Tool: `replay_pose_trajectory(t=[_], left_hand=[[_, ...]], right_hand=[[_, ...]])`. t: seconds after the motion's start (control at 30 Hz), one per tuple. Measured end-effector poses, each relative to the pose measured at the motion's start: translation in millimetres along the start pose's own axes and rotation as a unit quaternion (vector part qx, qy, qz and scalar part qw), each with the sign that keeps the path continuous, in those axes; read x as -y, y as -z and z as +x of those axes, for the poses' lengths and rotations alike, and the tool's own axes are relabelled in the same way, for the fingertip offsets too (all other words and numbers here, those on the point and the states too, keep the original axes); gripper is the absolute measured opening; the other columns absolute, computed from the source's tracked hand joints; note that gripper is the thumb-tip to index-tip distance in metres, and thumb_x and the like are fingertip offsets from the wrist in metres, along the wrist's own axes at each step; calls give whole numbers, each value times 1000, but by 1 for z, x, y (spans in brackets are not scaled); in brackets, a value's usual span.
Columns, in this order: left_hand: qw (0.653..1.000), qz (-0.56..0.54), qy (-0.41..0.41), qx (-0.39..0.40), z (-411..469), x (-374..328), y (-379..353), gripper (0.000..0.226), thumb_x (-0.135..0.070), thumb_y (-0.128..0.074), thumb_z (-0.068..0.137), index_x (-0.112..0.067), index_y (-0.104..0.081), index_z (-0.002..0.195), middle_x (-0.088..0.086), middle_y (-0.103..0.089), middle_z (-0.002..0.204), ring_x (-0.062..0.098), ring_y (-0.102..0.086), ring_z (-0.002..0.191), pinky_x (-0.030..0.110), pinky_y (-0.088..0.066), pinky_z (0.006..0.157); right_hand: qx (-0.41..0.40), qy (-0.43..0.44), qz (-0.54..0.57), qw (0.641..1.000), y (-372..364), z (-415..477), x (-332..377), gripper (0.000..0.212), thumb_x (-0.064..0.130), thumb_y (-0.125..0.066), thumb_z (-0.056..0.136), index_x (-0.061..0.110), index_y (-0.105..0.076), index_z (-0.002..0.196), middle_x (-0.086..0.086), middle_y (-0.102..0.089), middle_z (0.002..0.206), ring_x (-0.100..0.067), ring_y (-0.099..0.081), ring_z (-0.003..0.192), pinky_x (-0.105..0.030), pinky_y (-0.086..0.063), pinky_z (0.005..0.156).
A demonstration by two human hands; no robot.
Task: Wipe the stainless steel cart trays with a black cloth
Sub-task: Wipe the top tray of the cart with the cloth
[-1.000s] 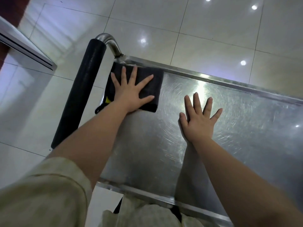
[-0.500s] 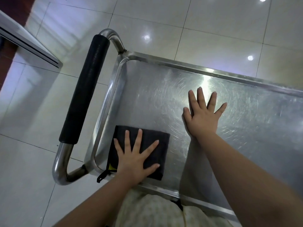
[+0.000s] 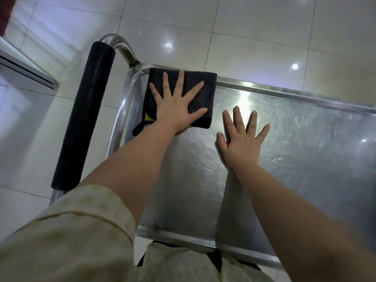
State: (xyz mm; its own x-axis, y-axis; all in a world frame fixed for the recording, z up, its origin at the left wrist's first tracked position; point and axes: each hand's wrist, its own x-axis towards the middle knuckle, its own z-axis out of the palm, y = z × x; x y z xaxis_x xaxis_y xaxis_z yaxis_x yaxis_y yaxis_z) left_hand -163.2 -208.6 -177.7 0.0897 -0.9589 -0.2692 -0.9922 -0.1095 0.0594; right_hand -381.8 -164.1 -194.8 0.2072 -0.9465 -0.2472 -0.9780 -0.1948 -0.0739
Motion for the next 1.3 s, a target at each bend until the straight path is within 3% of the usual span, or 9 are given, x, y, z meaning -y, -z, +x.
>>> replay_pose_trajectory(t=[0.17,0.37,0.53,0.67,0.8,1.0,1.1,1.3], left_hand=[[1000,-3,-4,1,-3,1,0,82,-89,-7,75,-55,11,148,1,21,163,44,20,145,72,8,109],[999,-28,28,3,-8,-22,-2,81,-89,-10,76,-57,10,147,2,22,162,46,22,144,73,14,107],[998,2,-56,4,-17,-81,-12,81,-89,-8,75,-56,12,147,1,22,162,46,23,143,74,8,106],[998,1,-68,11,-19,-75,-11,80,-89,-6,75,-56,14,146,1,21,163,44,23,144,73,9,107],[997,0,-79,5,-78,-68,-27,80,-89,-1,76,-54,17,146,3,18,163,46,20,144,74,6,107],[997,-19,-69,-19,-203,-71,-65,80,-85,-17,83,-49,-3,153,8,3,165,49,8,146,76,1,107],[999,-11,-45,-24,-230,-71,-73,80,-85,-18,83,-50,-3,153,8,2,165,49,7,146,77,1,107],[1000,-12,-14,5,-227,-74,-69,81,-88,-8,78,-54,11,149,3,14,164,47,17,145,76,6,107]], right_hand=[[25,27,30,999,9,-3,-18,63,61,-20,96,44,-2,154,12,4,164,-28,14,149,-62,13,114],[47,-54,4,997,5,-31,-58,66,70,-10,93,48,15,150,10,16,162,-39,21,146,-63,11,114],[9,-46,14,999,1,-30,-55,66,68,-13,93,45,4,153,9,8,164,-39,17,147,-63,9,114],[4,-49,20,999,-2,-28,-57,66,70,-11,92,48,6,152,11,9,163,-36,18,147,-62,10,115],[6,-47,19,999,-1,-28,-56,65,69,-10,92,48,8,151,11,11,163,-37,20,147,-63,11,114],[22,-45,23,998,2,-29,-58,65,70,-13,93,48,6,151,11,12,163,-38,20,146,-63,15,113],[34,-31,22,999,4,-31,-58,64,65,-17,96,44,3,153,8,10,164,-39,18,147,-61,15,113],[11,-6,36,999,-30,-158,-60,61,49,-21,100,31,-7,156,-3,-2,165,-39,4,149,-55,0,119]])
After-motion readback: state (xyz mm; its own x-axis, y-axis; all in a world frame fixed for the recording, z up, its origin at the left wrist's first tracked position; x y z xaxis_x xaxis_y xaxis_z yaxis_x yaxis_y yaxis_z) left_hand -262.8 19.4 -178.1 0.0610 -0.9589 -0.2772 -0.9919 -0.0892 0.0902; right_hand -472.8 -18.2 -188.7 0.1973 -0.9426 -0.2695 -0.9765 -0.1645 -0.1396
